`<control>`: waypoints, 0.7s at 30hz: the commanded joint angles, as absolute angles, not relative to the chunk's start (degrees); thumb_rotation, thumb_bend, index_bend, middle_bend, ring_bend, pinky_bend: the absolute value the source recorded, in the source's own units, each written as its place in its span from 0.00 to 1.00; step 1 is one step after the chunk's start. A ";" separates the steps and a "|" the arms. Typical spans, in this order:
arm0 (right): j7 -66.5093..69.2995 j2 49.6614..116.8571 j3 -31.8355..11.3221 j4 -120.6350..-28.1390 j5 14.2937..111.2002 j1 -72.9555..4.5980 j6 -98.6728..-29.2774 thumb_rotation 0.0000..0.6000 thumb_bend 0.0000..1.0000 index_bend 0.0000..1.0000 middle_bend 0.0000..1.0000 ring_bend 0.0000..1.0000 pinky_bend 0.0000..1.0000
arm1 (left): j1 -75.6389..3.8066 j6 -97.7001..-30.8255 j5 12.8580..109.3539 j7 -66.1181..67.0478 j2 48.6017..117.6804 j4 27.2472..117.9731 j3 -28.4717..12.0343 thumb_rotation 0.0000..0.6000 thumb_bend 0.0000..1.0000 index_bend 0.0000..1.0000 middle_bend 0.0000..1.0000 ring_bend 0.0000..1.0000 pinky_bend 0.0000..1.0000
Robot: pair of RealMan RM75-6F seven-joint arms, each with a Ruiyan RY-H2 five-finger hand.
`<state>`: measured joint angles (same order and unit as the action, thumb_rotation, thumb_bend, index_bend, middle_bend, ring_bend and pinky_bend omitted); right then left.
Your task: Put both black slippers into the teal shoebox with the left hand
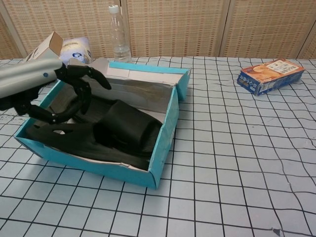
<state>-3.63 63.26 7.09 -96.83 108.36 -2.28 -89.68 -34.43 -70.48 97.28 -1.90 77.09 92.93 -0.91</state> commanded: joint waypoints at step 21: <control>-11.35 63.46 6.43 -99.58 104.82 -0.36 -88.45 0.88 0.15 0.00 0.00 0.00 0.00 | -3.96 -105.15 98.08 2.33 70.37 81.65 6.13 0.95 0.47 0.00 0.03 0.00 0.08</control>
